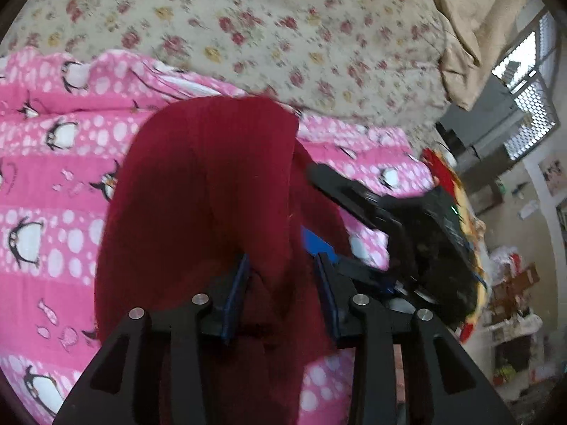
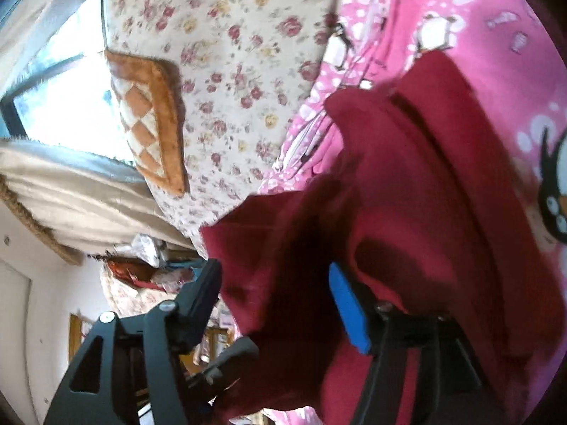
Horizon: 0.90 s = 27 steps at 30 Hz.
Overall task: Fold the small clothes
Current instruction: 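Fold the held hem up over the shirt toward the collar with both tools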
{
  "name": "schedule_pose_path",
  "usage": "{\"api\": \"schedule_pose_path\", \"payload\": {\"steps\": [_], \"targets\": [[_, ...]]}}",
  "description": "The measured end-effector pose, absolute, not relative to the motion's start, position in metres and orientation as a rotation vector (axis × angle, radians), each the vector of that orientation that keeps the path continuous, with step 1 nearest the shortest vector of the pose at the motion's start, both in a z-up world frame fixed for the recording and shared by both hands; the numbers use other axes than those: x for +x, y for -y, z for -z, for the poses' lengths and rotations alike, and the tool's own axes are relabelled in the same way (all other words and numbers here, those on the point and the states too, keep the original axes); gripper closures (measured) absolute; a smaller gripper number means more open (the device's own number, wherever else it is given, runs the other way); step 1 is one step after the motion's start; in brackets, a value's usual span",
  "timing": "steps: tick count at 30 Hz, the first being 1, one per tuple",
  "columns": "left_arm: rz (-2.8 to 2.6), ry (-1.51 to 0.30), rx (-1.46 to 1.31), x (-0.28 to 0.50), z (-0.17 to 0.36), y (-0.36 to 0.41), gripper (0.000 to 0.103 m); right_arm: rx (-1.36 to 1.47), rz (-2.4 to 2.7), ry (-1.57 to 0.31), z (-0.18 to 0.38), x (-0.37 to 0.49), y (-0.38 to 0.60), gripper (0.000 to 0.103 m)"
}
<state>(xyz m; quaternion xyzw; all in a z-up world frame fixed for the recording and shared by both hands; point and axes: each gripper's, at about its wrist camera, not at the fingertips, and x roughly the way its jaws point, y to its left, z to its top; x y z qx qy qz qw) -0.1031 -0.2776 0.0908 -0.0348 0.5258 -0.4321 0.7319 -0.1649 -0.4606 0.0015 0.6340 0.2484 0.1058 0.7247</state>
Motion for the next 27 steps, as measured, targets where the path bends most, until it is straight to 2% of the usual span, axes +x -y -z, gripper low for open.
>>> {"api": "schedule_pose_path", "payload": {"steps": [9, 14, 15, 17, 18, 19, 22, 27], "targets": [[0.842, -1.011, -0.008, -0.124, -0.12, 0.223, 0.087, 1.191, -0.261, -0.679, -0.021, -0.155, 0.45, 0.034], [0.77, -1.008, -0.031, -0.118, -0.108, 0.192, 0.087, 1.014, -0.208, -0.782, -0.028, -0.142, 0.432, 0.034], [0.779, -1.035, -0.043, -0.116, -0.1, 0.191, 0.087, 0.98, -0.194, -0.791, -0.03, -0.139, 0.429, 0.037], [0.799, -1.094, -0.055, -0.116, -0.083, 0.195, 0.087, 0.888, -0.141, -0.816, -0.034, -0.135, 0.422, 0.055], [0.812, -1.118, -0.055, -0.117, -0.075, 0.199, 0.087, 0.865, -0.127, -0.827, -0.034, -0.134, 0.42, 0.066], [0.818, -1.129, -0.054, -0.119, -0.069, 0.204, 0.087, 0.837, -0.105, -0.838, -0.035, -0.133, 0.419, 0.073], [0.815, -1.137, -0.065, -0.125, -0.062, 0.214, 0.087, 0.786, -0.089, -0.842, -0.044, -0.135, 0.421, 0.081], [0.883, -1.108, -0.043, -0.135, -0.081, 0.226, 0.087, 0.622, -0.073, -0.833, -0.078, -0.143, 0.426, 0.084]]}}
